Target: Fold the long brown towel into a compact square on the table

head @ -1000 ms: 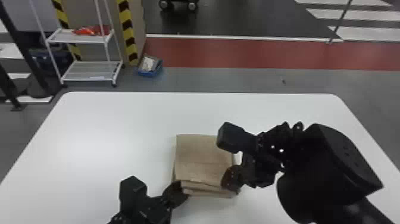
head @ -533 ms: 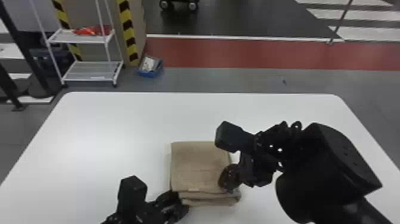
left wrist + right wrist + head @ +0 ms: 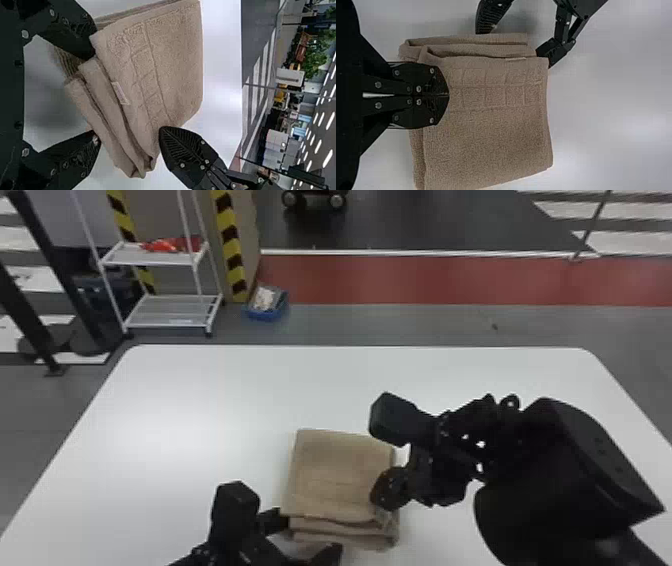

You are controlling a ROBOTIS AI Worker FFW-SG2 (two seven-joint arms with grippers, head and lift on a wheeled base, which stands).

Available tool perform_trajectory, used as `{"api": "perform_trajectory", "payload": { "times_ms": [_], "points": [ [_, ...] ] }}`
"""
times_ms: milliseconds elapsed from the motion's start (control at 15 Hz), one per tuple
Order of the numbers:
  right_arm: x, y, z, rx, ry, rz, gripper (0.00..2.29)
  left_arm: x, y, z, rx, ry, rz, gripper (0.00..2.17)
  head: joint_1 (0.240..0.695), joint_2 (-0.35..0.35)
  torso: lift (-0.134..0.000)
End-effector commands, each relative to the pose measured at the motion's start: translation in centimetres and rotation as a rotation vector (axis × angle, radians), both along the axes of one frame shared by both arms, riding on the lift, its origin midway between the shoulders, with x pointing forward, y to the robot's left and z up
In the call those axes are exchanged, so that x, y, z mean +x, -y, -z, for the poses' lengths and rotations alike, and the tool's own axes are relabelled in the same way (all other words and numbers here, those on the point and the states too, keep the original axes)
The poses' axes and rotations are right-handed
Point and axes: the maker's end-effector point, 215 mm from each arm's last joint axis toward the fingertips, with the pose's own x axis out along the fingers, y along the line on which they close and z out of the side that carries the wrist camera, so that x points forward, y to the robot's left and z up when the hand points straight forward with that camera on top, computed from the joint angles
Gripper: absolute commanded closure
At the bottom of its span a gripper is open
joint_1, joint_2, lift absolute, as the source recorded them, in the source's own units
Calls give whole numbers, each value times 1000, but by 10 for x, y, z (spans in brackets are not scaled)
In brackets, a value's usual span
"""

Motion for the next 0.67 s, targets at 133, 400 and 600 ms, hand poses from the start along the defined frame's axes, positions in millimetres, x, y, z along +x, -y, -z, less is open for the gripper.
{"api": "perform_trajectory", "payload": {
  "times_ms": [133,400,600],
  "points": [
    [-16,-16,-25,65,18,-32,2135,2,1,1,0,-15,-3,33,695,16,-123],
    [-20,-14,-23,71,13,-26,2135,-5,3,10,24,-64,16,33,695,30,-123],
    [-19,-11,-24,77,14,-17,2132,0,13,7,33,-56,16,46,695,26,-123]
  ]
}}
